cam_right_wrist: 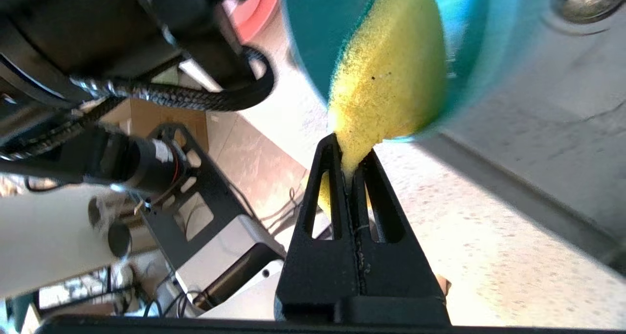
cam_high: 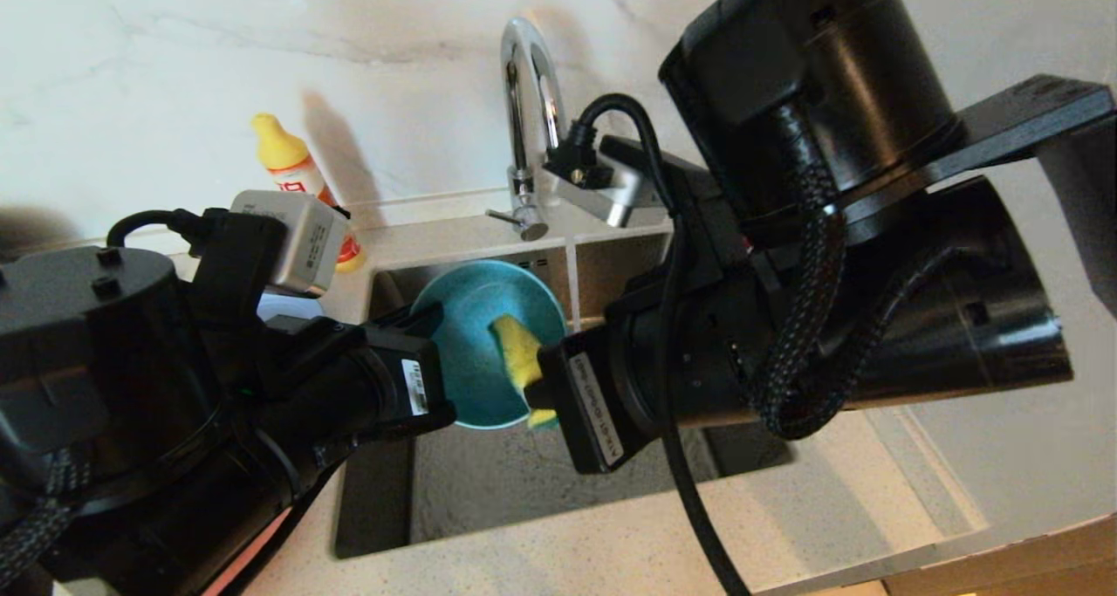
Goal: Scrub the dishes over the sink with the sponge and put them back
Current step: Wipe the bowl, then rinse the bowl
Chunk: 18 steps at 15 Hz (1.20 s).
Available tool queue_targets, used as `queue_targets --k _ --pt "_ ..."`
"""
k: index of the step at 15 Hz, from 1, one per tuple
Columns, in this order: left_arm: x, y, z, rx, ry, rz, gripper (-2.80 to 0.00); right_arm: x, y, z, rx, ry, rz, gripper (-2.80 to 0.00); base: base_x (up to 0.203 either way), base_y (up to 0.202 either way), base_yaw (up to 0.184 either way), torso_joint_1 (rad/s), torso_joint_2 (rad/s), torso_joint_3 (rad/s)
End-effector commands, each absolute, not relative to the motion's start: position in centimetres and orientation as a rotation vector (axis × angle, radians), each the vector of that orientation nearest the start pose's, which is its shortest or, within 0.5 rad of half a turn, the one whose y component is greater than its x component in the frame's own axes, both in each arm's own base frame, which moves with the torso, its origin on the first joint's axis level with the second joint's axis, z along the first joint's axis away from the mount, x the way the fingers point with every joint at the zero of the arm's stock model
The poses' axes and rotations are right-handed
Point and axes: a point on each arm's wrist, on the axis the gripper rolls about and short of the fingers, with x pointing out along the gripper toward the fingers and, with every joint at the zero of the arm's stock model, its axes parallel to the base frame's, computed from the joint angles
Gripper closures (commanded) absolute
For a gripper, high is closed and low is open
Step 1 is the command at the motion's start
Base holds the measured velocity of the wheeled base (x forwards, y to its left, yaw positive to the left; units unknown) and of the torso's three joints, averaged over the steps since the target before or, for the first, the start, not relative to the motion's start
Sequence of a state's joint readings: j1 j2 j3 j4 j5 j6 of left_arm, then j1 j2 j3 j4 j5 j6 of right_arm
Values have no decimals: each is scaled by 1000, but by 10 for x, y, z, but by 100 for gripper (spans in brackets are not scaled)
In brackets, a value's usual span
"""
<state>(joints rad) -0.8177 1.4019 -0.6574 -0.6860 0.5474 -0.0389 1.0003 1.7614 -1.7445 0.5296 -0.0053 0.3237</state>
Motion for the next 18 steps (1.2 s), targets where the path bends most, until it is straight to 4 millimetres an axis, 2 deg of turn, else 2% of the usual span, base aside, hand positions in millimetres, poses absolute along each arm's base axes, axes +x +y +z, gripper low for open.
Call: queue_targets --k 1,7,9,12,16,18 --pt "165 -159 226 -1 53 -264 0 170 258 328 48 602 871 0 0 0 0 0 0 0" --pt "180 -162 214 30 95 -230 0 156 229 359 95 502 878 0 0 0 0 0 0 0" --pt "193 -164 206 40 124 -207 0 151 218 367 111 475 878 0 0 0 0 0 0 0" --pt "220 -165 201 42 191 -190 0 149 205 369 117 469 858 0 0 0 0 0 0 0" --pt "240 -169 220 -86 393 -240 0 144 197 364 109 485 851 0 0 0 0 0 0 0" --pt "261 -176 226 -197 495 -244 0 144 196 360 102 497 849 0 0 0 0 0 0 0"
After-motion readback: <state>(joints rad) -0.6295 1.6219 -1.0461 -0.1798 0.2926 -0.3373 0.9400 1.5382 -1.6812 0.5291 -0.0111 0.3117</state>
